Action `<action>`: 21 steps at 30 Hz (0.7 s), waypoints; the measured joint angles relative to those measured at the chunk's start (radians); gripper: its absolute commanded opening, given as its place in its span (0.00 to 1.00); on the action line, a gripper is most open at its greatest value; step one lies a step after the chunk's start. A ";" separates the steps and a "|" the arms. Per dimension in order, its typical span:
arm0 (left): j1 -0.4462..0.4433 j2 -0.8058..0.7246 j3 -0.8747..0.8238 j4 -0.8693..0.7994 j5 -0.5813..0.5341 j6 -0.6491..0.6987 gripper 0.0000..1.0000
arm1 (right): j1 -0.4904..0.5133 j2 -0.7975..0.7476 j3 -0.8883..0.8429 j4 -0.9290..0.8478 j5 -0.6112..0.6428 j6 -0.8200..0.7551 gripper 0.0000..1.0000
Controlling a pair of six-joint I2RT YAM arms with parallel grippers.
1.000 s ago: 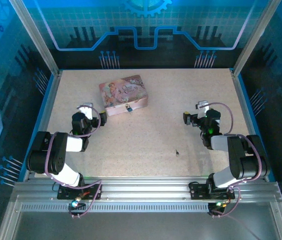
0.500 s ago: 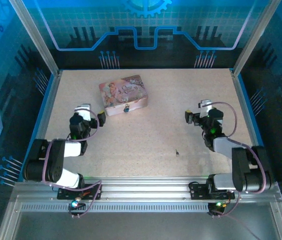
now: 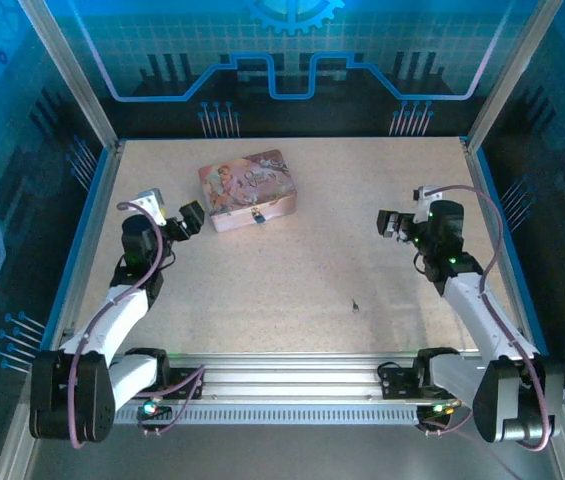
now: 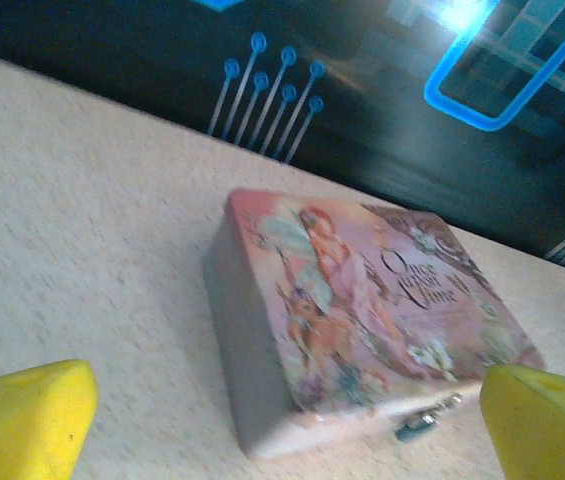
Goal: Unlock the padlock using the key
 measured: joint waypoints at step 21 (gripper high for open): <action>-0.401 -0.051 -0.014 -0.150 0.109 -0.388 0.99 | 0.262 -0.098 -0.083 -0.439 -0.183 0.316 0.79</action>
